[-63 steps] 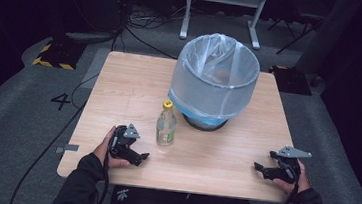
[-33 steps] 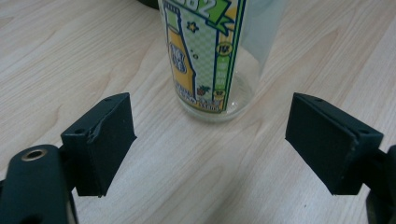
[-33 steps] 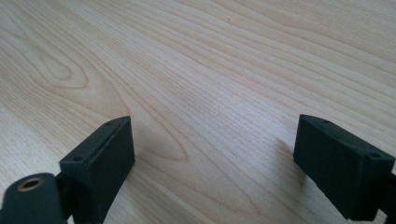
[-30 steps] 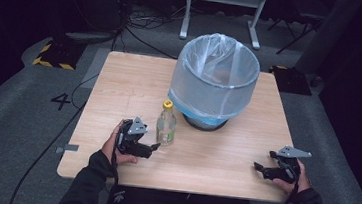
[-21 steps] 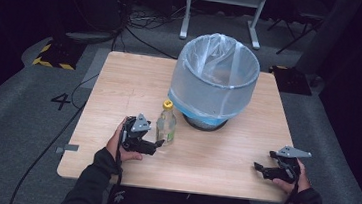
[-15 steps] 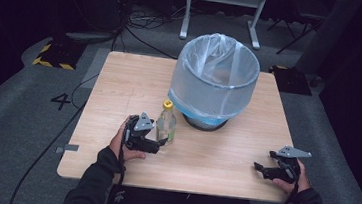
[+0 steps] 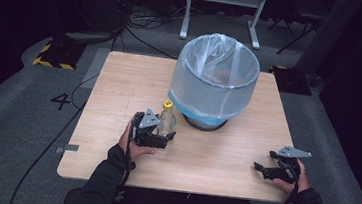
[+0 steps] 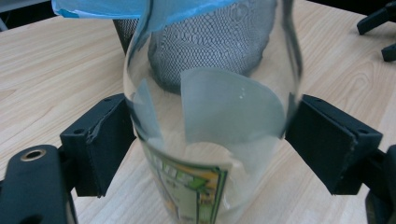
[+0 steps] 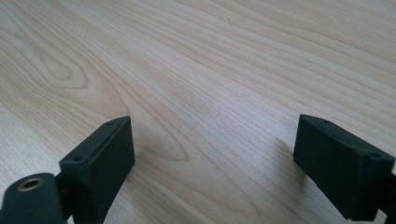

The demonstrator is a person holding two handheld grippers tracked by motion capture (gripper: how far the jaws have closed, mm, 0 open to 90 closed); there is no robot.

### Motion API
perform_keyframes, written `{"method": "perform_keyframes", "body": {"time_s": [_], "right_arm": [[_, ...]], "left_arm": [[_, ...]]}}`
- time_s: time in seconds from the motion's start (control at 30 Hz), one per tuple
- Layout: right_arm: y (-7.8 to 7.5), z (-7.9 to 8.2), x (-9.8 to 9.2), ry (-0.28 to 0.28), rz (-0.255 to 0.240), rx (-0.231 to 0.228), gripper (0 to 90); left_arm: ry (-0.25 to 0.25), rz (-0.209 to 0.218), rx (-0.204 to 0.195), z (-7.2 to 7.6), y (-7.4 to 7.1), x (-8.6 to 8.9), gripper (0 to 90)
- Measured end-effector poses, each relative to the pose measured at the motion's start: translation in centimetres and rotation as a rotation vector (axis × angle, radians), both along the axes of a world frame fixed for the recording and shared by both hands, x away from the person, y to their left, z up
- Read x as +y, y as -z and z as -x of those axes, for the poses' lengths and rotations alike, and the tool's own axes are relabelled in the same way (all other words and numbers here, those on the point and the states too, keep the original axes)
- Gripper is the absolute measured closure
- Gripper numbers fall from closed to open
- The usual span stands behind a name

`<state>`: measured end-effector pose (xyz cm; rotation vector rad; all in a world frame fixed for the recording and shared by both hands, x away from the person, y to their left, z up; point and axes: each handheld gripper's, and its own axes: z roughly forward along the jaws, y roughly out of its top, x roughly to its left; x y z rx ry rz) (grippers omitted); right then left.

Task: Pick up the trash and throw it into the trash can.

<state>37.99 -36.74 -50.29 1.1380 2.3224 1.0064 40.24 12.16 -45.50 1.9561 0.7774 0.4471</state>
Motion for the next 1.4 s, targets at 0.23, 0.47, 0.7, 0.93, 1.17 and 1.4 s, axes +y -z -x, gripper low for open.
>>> {"method": "perform_keyframes", "body": {"time_s": [0.23, 0.47, 0.7, 0.93, 1.17, 1.4], "right_arm": [[0.0, 0.0, 0.0, 0.0, 0.0, 0.0, 12.5], [0.0, 0.0, 0.0, 0.0, 0.0, 0.0, 12.5], [0.0, 0.0, 0.0, -0.001, 0.001, -0.001, 12.5], [0.0, 0.0, 0.0, 0.0, 0.0, 0.0, 12.5], [0.0, 0.0, 0.0, 0.0, 0.0, 0.0, 12.5], [0.0, 0.0, 0.0, -0.005, 0.0, -0.003, 12.5]], "left_arm": [[-0.013, 0.051, -0.007, -0.6, 0.4, -0.9, 15.7], [-0.016, 0.044, 0.002, -1.2, 1.2, -1.5, 16.9], [-0.028, 0.034, 0.017, -1.7, 1.8, -1.7, 19.2], [-0.036, 0.057, 0.008, -1.7, 2.1, -1.7, 27.2], [-0.027, 0.045, 0.008, -1.7, 2.0, -1.4, 27.5], [-0.053, 0.058, 0.013, -1.6, 1.9, -1.0, 27.6]]}}
